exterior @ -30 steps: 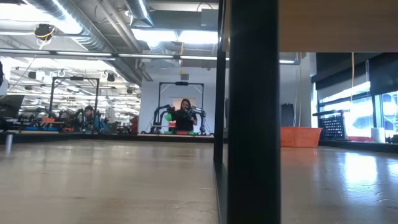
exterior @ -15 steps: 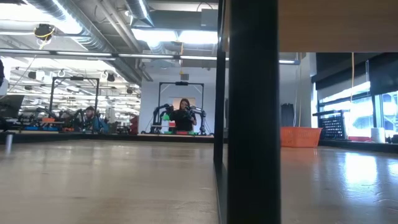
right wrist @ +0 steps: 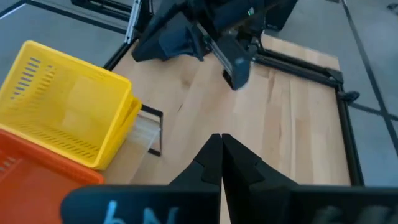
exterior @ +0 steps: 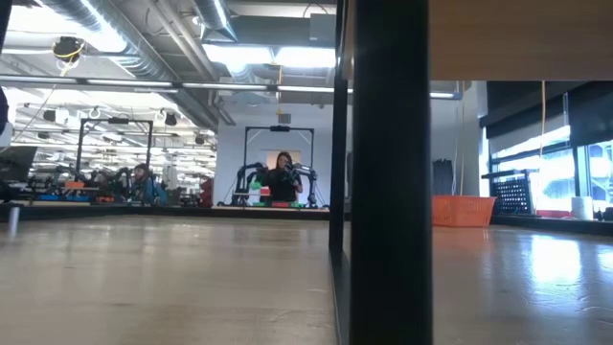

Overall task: Stack baskets on shelf by color
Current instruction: Stack the yellow bin on top of the yellow bin

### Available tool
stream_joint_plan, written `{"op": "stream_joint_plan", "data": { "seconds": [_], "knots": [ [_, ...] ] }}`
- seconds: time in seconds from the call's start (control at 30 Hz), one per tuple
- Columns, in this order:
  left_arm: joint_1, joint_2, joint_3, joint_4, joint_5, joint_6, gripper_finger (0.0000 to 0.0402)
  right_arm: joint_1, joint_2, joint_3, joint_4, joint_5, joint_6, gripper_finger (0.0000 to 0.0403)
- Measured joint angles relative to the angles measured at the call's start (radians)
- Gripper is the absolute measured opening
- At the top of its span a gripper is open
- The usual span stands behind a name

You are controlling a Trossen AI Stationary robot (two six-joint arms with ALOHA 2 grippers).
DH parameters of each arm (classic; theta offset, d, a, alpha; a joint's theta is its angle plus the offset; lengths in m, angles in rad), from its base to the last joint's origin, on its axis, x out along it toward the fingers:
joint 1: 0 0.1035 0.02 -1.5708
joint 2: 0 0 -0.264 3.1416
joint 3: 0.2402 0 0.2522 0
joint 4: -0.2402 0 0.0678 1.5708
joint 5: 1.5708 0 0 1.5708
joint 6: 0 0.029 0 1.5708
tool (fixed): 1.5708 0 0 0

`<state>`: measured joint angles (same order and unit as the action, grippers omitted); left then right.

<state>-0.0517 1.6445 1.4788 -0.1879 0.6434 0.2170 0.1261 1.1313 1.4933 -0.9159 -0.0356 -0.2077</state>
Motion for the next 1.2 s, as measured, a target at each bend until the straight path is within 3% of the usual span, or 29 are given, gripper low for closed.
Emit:
{"op": "stream_joint_plan", "data": {
  "seconds": [0.3, 0.73, 1.2],
  "knots": [
    [-0.022, 0.014, 0.0, 0.036, 0.013, 0.029, 0.0, 0.0, 0.0, 0.0, -0.008, 0.0, 0.013, 0.0],
    [-0.002, 0.063, 0.0, 0.15, 0.141, 0.018, 0.0, 0.0, 0.0, 0.0, -0.008, 0.0, 0.021, 0.0],
    [0.028, 0.076, 0.0, 0.2, 0.129, 0.024, 0.0, 0.0, 0.0, 0.0, -0.008, 0.0, 0.019, 0.0]
  ]
}}
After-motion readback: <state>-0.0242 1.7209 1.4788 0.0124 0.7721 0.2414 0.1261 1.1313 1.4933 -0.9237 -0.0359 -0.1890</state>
